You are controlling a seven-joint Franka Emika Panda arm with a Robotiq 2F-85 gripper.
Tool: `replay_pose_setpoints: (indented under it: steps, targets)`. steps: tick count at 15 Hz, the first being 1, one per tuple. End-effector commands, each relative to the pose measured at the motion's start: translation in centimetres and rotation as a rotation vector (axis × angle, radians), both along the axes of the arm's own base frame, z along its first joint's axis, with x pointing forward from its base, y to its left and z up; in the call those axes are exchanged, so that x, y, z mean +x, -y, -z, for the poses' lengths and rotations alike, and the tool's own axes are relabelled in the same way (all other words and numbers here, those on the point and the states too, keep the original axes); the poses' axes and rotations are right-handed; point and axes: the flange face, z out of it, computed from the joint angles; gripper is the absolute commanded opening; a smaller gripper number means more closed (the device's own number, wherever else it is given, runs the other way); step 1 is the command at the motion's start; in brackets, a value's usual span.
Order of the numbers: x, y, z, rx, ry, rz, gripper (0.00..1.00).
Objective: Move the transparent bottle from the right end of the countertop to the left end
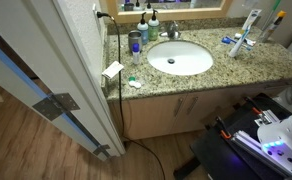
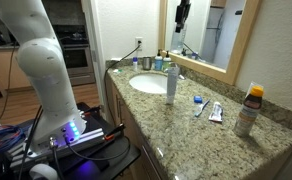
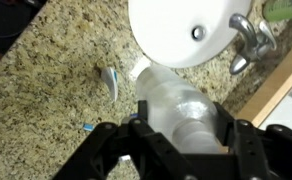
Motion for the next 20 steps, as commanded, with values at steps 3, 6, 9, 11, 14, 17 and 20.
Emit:
replay_pose_setpoints:
  steps: [3, 6, 9, 11, 14, 17, 20]
  targets:
    - [-0.3, -1.1, -0.3, 0.003, 0.001, -0.008, 0.62]
    - [0.1, -2.3, 1.4, -0.015, -0.027, -0.051, 0.37]
    - [-0.2, -10.1, 3.6, -0.025, -0.068, -0.242, 0.37]
    - [-0.1, -15.7, 4.8, -0.021, -0.071, -0.354, 0.37]
    - [-1.3, -23.4, 4.5, -0.004, -0.048, -0.519, 0.37]
    - [-0.3, -24.3, 4.7, -0.014, -0.088, -0.499, 0.62]
    - [-0.4, -25.5, 5.8, -0.001, -0.099, -0.539, 0.37]
